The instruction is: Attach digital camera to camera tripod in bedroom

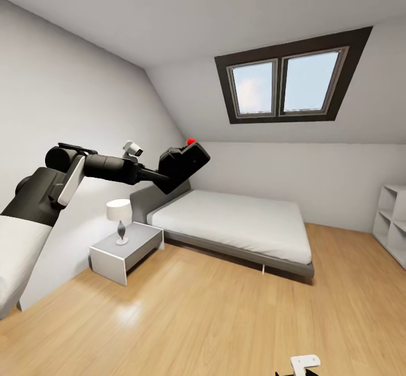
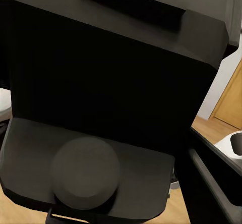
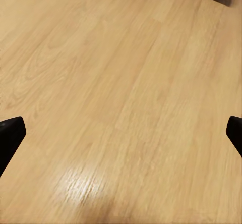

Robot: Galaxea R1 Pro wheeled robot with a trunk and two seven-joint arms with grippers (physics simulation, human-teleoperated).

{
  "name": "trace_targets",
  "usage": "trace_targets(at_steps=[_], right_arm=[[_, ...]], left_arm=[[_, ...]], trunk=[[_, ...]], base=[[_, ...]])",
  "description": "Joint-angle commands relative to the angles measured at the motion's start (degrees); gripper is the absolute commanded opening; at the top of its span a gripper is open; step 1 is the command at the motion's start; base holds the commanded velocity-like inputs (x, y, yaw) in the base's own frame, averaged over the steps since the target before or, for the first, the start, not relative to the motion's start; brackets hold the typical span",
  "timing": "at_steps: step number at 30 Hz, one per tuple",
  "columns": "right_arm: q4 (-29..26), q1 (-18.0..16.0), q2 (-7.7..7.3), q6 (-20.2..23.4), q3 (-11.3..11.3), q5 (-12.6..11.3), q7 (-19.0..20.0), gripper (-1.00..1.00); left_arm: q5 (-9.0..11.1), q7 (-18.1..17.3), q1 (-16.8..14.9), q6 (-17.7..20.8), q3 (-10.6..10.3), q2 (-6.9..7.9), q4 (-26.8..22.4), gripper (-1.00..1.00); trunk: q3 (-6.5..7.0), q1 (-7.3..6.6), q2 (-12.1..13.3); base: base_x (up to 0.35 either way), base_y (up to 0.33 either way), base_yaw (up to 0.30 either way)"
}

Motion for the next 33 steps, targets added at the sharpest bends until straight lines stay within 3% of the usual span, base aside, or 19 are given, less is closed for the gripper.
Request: trace_targets(at_steps=[1, 12, 33], right_arm=[[0.2, -0.1, 0.04, -0.2, 0.5, -0.1, -0.3, 1.00], [0.2, -0.1, 0.07, 6.6, 0.5, -0.1, -0.3, 1.00], [0.2, -0.1, 0.07, 7.2, 0.5, -0.1, -0.2, 1.00]], left_arm=[[0.2, -0.1, -0.1, 0.5, -0.1, 0.05, 0.0, -1.00], [0.2, -0.1, -0.1, 0.5, -0.1, 0.05, 0.0, -1.00], [0.2, -0.1, -0.1, 0.5, -0.1, 0.05, 0.0, -1.00]], trunk=[[0.10, -0.22, 0.4], [2.07, -2.64, 4.8], [5.84, -7.25, 13.2]], base=[[0.000, 0.000, 0.000], [0.000, 0.000, 0.000], [0.000, 0.000, 0.000]])
